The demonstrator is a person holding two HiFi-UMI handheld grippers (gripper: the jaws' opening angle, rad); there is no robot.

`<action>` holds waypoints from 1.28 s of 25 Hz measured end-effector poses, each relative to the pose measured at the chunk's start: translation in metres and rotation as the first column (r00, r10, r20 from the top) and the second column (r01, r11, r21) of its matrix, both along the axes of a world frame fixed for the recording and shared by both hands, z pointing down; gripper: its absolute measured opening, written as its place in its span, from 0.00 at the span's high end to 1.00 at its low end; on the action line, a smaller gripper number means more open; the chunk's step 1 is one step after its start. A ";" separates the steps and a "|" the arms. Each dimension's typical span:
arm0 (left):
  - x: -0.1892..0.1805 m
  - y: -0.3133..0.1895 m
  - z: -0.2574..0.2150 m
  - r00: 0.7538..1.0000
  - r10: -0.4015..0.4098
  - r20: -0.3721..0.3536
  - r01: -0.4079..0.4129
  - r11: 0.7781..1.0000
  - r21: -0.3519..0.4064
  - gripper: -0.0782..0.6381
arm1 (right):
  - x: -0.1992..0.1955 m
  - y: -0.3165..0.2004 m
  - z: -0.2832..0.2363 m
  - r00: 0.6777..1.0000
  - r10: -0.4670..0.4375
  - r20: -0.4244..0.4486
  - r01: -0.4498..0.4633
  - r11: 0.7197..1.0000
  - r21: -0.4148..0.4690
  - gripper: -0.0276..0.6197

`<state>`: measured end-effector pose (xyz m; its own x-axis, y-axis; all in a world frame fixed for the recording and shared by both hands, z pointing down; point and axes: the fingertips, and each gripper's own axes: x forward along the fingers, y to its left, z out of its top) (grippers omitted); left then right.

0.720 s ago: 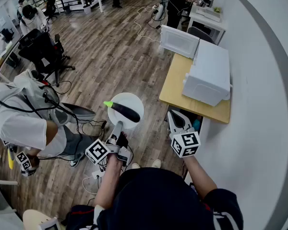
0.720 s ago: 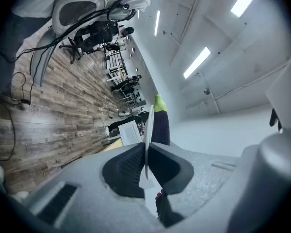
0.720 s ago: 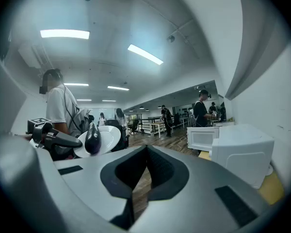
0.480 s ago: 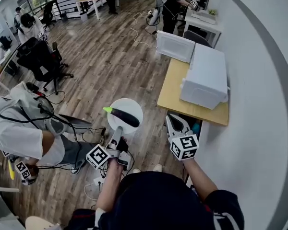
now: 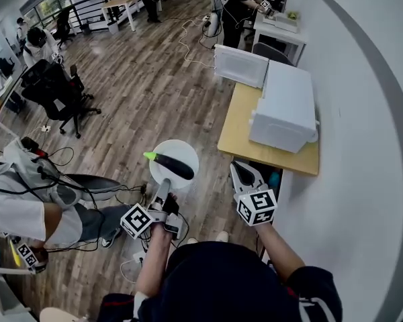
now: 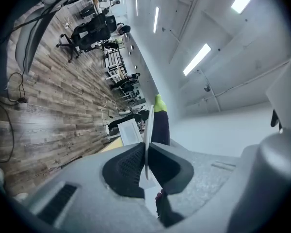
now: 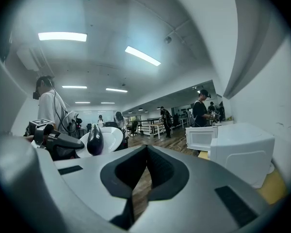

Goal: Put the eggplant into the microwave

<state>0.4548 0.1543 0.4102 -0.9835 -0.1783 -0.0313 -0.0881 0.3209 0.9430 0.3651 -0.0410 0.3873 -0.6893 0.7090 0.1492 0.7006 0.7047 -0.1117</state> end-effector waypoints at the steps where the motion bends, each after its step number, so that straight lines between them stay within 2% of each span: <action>1: -0.002 -0.001 0.000 1.000 0.001 0.004 -0.001 1.000 -0.004 0.85 | -0.001 -0.001 0.000 1.000 -0.001 0.000 0.001 1.000 -0.002 0.94; 18: -0.020 -0.041 0.009 0.999 -0.030 -0.018 0.029 0.998 -0.057 0.85 | -0.026 -0.032 0.015 0.999 -0.041 -0.010 0.041 0.999 -0.015 0.94; 26: -0.048 -0.043 0.016 0.999 -0.028 -0.022 0.028 0.999 -0.033 0.85 | -0.053 -0.029 0.029 0.999 -0.045 -0.031 0.044 0.999 -0.013 0.94; 32: -0.083 -0.023 0.030 0.999 -0.022 -0.045 0.020 0.999 -0.038 0.85 | -0.089 -0.009 0.040 0.998 -0.041 -0.045 0.041 0.999 -0.003 0.94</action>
<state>0.3719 0.1313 0.4403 -0.9873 -0.1575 0.0199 -0.0382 0.3573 0.9332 0.2765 -0.0497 0.4277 -0.6526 0.7366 0.1774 0.7229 0.6755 -0.1451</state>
